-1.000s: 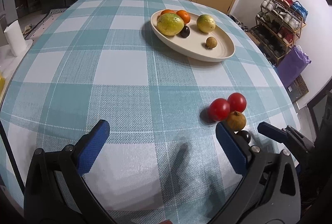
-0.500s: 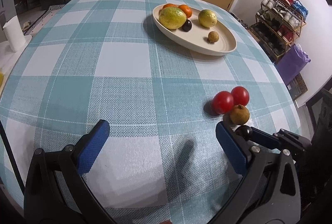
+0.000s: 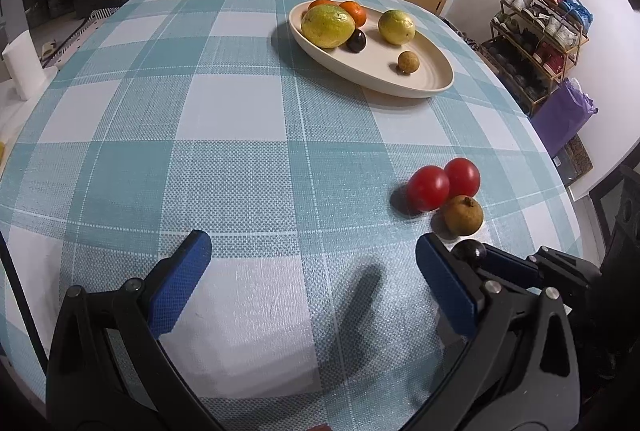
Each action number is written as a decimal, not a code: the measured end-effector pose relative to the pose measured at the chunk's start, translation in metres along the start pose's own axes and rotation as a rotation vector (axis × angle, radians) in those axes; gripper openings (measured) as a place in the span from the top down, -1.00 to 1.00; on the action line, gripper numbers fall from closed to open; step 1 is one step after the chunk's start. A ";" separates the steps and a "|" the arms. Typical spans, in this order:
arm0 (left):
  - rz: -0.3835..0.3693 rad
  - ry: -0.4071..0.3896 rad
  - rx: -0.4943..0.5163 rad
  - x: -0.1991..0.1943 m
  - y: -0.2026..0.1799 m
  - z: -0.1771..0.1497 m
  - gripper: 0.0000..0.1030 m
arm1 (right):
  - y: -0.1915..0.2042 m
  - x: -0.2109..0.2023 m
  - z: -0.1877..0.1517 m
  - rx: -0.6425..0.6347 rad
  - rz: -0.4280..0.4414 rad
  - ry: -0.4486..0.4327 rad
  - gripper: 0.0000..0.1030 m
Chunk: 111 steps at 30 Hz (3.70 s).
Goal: Organize fruits
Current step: 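Lower the right tool onto the second dark plum and close it, then grasp the second brown pear with the left tool while the right tool holds the plum, then carry the plum and brown pear onto the cream plate and open both tools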
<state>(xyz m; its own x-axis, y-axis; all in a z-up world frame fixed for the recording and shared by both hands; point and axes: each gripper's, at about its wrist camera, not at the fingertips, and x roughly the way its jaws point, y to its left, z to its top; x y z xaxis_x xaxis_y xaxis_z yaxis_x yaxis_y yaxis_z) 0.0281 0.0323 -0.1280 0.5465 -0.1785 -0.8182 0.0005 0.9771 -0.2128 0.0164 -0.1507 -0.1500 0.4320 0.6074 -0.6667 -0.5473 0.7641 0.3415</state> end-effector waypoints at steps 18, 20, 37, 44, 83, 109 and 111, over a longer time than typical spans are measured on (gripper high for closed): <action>-0.127 0.047 -0.002 0.002 -0.020 0.001 -0.97 | -0.018 -0.031 0.000 0.050 -0.013 -0.089 0.54; -0.141 0.054 0.000 0.002 -0.027 0.002 -0.97 | -0.022 -0.036 0.002 0.060 -0.022 -0.104 0.54; -0.218 0.111 -0.002 0.024 -0.074 0.018 -0.27 | -0.064 -0.061 0.006 0.145 -0.057 -0.184 0.54; -0.239 0.131 0.003 0.029 -0.080 0.018 0.23 | -0.068 -0.062 0.006 0.138 -0.046 -0.187 0.54; -0.353 0.007 -0.012 -0.011 -0.047 0.050 0.52 | -0.048 -0.039 0.037 0.084 -0.021 -0.159 0.54; -0.308 -0.030 -0.039 0.039 -0.023 0.215 0.52 | -0.075 0.004 0.167 0.018 -0.068 -0.188 0.54; -0.311 -0.020 -0.041 0.047 -0.022 0.226 0.52 | -0.077 0.012 0.175 0.020 -0.069 -0.180 0.54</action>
<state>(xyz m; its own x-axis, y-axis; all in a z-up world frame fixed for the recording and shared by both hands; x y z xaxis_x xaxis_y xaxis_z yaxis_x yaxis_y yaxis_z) 0.2435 0.0287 -0.0412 0.5417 -0.4651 -0.7002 0.1364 0.8706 -0.4728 0.1894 -0.1645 -0.0683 0.5899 0.5813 -0.5604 -0.4984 0.8082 0.3137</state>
